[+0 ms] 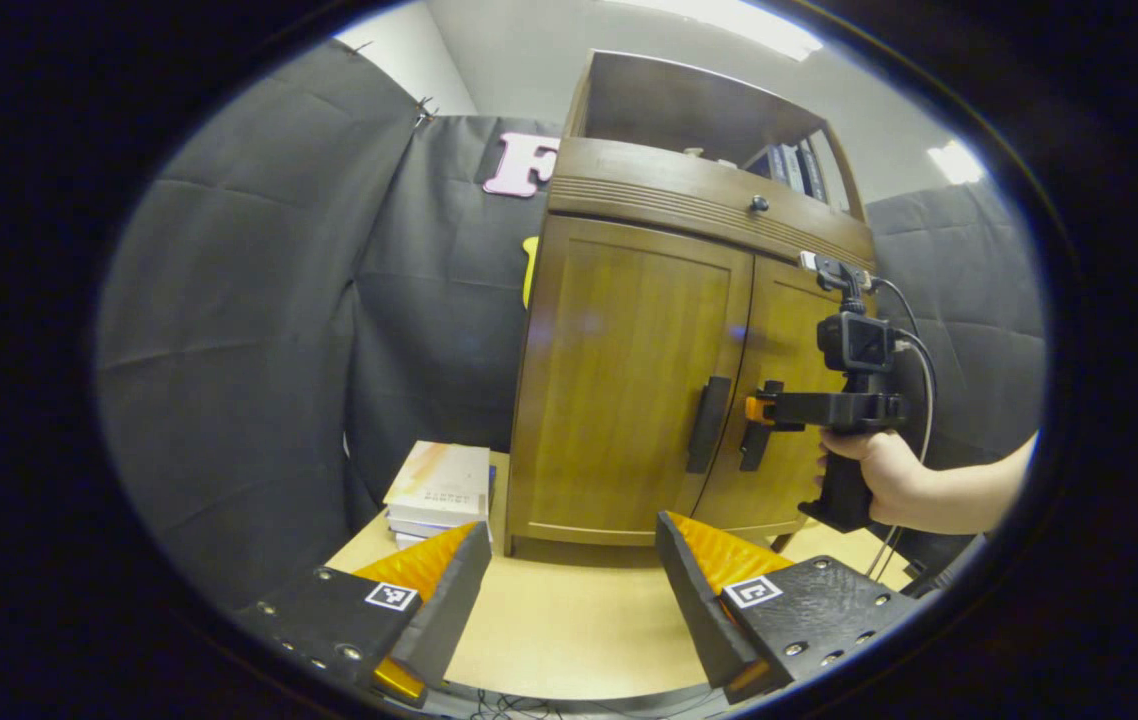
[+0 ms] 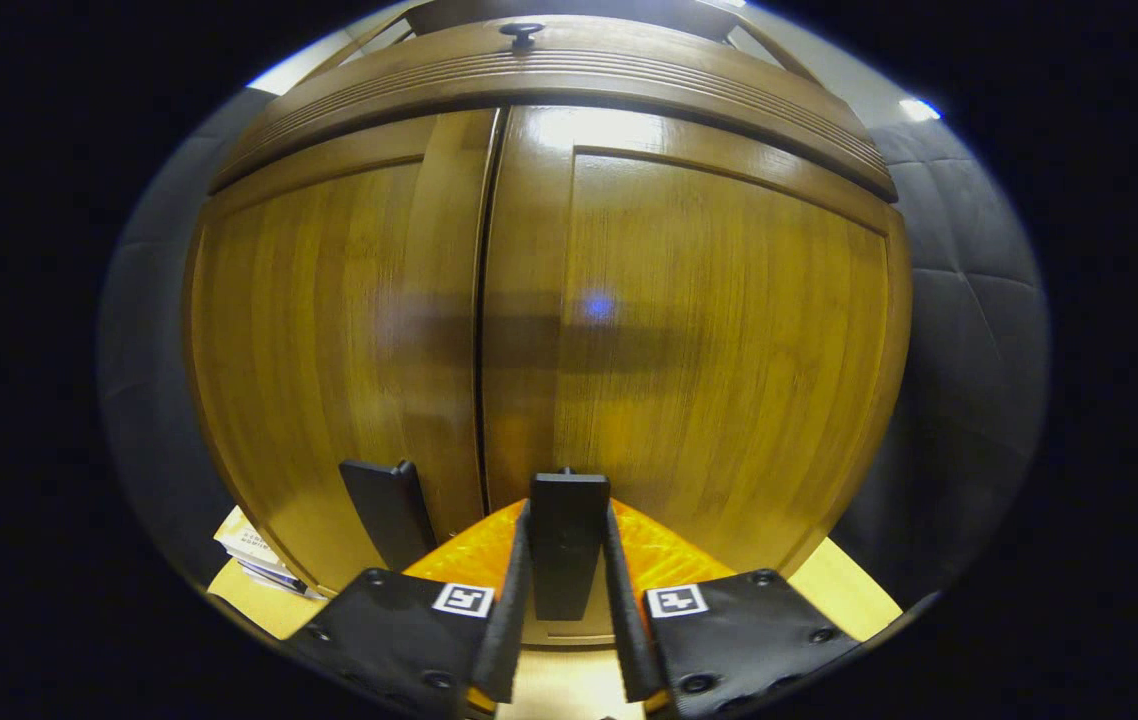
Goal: Open the right door of the double-door shoe cabinet with the right hand, and open the left door with the left hand.
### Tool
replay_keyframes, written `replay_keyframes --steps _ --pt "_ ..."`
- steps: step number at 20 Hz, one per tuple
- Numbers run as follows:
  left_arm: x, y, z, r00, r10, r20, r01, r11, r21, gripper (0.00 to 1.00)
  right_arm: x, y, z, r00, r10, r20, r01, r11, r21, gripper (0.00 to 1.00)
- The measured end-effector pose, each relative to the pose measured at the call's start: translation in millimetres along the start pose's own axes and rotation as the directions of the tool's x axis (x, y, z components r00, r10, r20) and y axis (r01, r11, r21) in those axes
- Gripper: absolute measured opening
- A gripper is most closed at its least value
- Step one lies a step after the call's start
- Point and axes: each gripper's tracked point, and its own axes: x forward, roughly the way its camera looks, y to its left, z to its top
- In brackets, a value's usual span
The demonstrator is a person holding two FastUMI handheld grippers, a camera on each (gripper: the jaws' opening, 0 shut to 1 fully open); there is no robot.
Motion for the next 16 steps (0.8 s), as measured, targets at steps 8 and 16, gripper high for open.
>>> replay_keyframes --steps 8,16 --pt "6 -3 -6 0.998 -0.057 -0.019 0.057 0.998 -0.022 0.96 -2 1 -3 0.999 0.009 -0.041 -0.008 0.999 0.034 0.29" --pt "50 -19 4 0.985 -0.173 -0.001 0.173 0.985 -0.003 0.96 -32 -5 -8 0.994 0.071 -0.083 -0.07 0.997 0.018 0.29"
